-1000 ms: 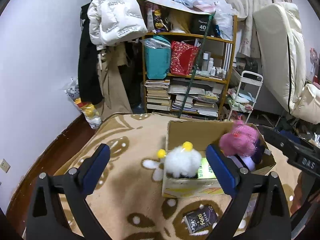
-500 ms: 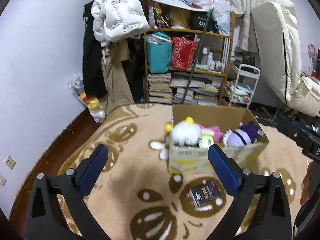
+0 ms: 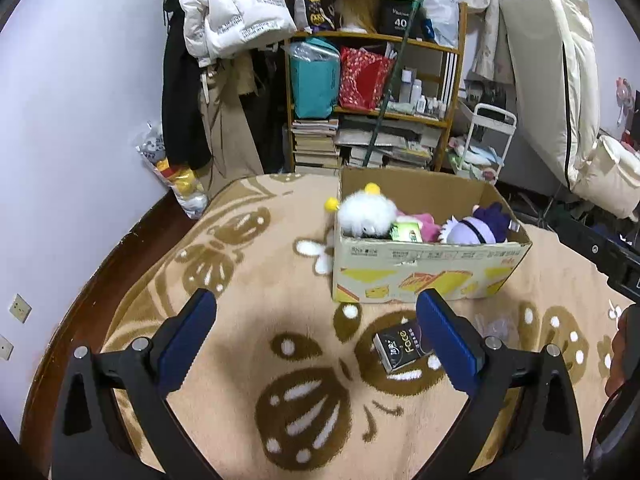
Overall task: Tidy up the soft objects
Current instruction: 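Move the left tool toward the black Face tissue pack while the right tool approaches the clear bag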
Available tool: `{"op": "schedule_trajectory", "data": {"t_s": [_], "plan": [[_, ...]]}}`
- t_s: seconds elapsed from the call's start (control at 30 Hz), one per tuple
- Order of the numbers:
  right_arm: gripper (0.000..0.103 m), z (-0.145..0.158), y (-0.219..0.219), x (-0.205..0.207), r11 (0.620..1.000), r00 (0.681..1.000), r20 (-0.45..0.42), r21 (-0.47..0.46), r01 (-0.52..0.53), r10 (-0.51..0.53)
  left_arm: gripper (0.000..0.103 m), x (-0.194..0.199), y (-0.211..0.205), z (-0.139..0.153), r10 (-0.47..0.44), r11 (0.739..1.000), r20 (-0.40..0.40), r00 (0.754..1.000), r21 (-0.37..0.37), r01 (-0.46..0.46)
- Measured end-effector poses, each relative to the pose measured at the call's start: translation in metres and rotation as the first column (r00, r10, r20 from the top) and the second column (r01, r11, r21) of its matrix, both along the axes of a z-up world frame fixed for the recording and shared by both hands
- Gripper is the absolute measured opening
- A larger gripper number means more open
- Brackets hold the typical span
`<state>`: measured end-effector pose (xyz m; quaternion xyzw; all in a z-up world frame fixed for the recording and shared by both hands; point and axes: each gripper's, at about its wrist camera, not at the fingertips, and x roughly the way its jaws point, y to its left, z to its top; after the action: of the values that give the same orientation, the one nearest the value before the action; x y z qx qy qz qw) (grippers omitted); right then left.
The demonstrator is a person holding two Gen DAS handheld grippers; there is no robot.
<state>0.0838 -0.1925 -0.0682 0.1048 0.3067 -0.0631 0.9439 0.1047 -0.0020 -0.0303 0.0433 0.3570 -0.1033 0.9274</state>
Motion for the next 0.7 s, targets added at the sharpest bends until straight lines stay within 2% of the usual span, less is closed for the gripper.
{"op": "schedule_trajectory", "data": {"t_s": [0.2, 0.47, 0.7], "plan": [[0.103, -0.017, -0.010, 0.006, 0.999, 0.999, -0.042, 0.034, 0.010, -0.008, 0.099, 0.003, -0.009, -0.006, -0.008, 1.000, -0.005, 1.000, -0.012, 0.008], [0.103, -0.039, -0.020, 0.020, 0.999, 0.995, -0.098, 0.017, 0.036, -0.034, 0.099, 0.017, -0.026, -0.026, -0.045, 0.999, -0.048, 0.998, -0.027, 0.044], [0.103, -0.065, -0.029, 0.034, 0.997, 0.986, -0.162, 0.067, 0.048, -0.037, 0.099, 0.024, -0.052, -0.048, -0.094, 0.995, -0.091, 0.991, 0.014, 0.095]]}}
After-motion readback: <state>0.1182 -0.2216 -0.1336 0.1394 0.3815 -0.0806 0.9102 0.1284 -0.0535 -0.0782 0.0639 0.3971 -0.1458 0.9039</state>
